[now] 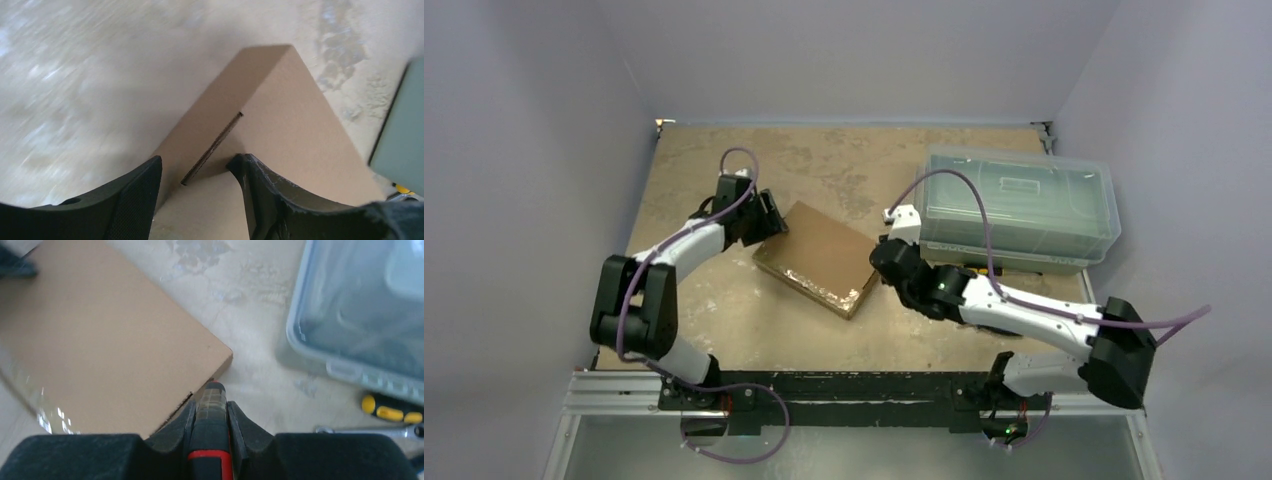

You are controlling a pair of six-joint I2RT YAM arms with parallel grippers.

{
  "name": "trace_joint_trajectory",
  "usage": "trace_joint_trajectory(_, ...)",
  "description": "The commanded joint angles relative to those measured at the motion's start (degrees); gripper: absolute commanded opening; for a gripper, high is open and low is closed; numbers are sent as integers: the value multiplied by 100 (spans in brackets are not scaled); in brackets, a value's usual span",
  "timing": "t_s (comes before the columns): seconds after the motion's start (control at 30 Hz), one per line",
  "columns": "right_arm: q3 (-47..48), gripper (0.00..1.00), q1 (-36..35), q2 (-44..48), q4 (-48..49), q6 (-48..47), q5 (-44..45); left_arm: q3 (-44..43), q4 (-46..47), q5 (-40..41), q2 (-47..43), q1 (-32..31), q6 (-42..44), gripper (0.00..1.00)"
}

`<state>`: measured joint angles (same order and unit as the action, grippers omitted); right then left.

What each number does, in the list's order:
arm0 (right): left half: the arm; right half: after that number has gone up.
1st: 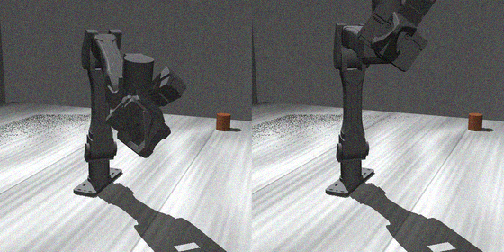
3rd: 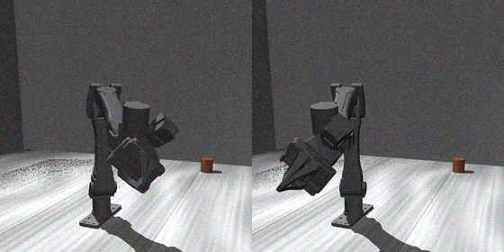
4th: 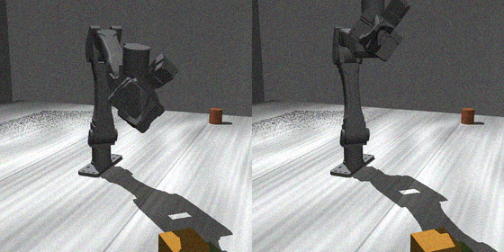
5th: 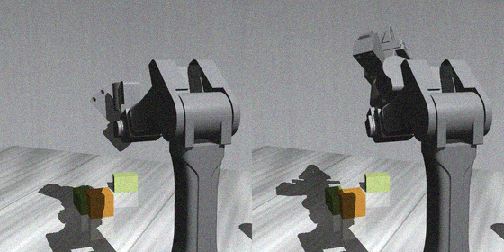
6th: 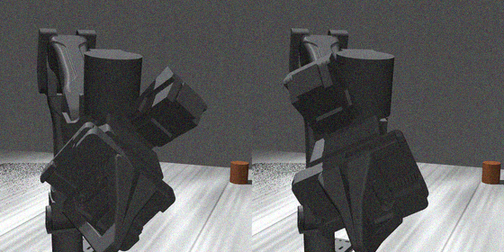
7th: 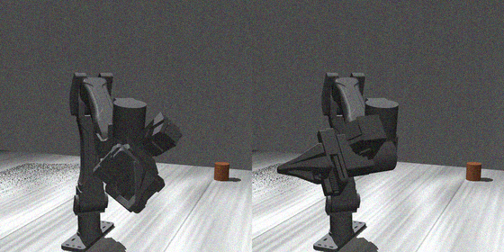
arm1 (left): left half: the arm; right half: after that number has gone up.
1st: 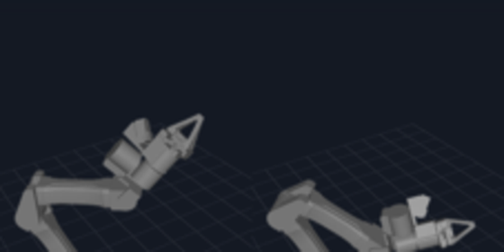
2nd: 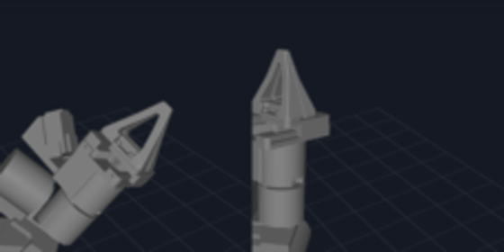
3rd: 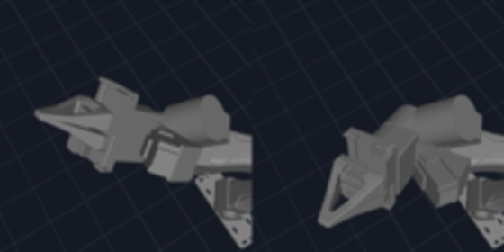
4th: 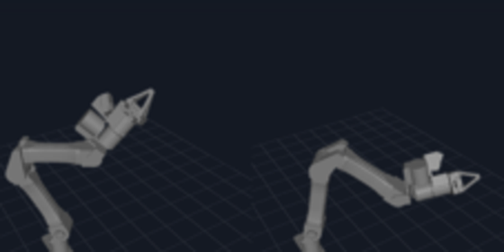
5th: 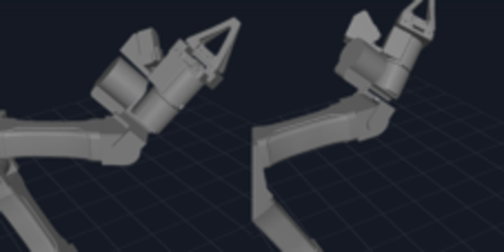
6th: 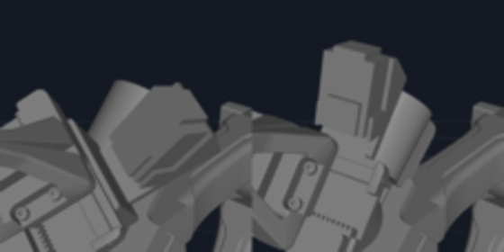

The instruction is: Unpack the express box

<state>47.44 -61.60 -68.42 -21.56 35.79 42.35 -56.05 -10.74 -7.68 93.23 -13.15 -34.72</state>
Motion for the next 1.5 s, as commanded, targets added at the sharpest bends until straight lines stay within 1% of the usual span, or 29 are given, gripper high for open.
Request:
trace_joint_trajectory(0.0,868,0,766,-1008,2169,-1730,-757,934,-396,248,-1082,237,-321,59)
trace_joint_trajectory(0.07,1428,0,963,-1738,2642,-2341,-850,1340,-573,304,-1473,240,-542,62)
trace_joint_trajectory(0.1,1868,0,1015,-2109,2635,-2605,-766,1558,-592,260,-1669,242,-676,64)
trace_joint_trajectory(0.2,3094,0,1140,-2912,2424,-3305,-543,2003,-877,142,-2317,242,-1110,66)
trace_joint_trajectory(0.3,4026,0,1286,-3367,1791,-3511,-350,2562,-895,-266,-3106,217,-1764,66)
trace_joint_trajectory(0.37,4189,0,1291,-3359,1613,-3668,-174,2725,-1003,-416,-3612,216,-1951,67)
trace_joint_trajectory(0.4,4233,0,1285,-3272,1337,-3520,-96,2659,-1231,-361,-3831,216,-1832,67)
trace_joint_trajectory(0.47,4085,0,1278,-2946,939,-3245,148,2188,-2000,247,-4103,221,-1373,67)
trace_joint_trajectory(0.53,3848,0,1200,-2431,507,-2963,192,1620,-2668,1091,-4245,225,-915,67)
trace_joint_trajectory(0.63,3261,0,844,-1695,-41,-2494,210,945,-3011,2026,-4263,225,-464,69)
trace_joint_trajectory(0.67,3076,0,695,-1462,-228,-2283,193,823,-2930,2182,-4236,225,-336,70)
trace_joint_trajectory(0.73,2676,0,326,-1088,-522,-1890,287,692,-2490,2162,-4093,225,-55,71)
trace_joint_trajectory(0.83,2277,0,-70,-712,-1239,-967,190,533,-1506,1297,-3533,225,267,70)
trace_joint_trajectory(0.9,1875,0,-167,-452,-1327,-499,-71,270,-1034,884,-2890,225,337,70)
trace_joint_trajectory(0.97,1349,0,-193,-163,-1025,-201,-363,-189,-961,633,-2174,225,480,69)
trace_joint_trajectory(1.03,921,0,-194,70,-720,148,-533,-745,-1048,582,-1526,225,622,69)
trace_joint_trajectory(1.13,485,0,-194,271,-403,579,-459,-1088,-925,474,-828,225,776,68)
trace_joint_trajectory(1.27,200,0,-186,251,170,850,-576,-1138,-867,408,-275,225,750,68)
trace_joint_trajectory(1.33,161,0,-181,156,460,894,-567,-969,-751,398,-208,225,702,68)
trace_joint_trajectory(1.47,324,0,-69,-243,859,794,-597,-607,-761,736,-171,225,699,68)
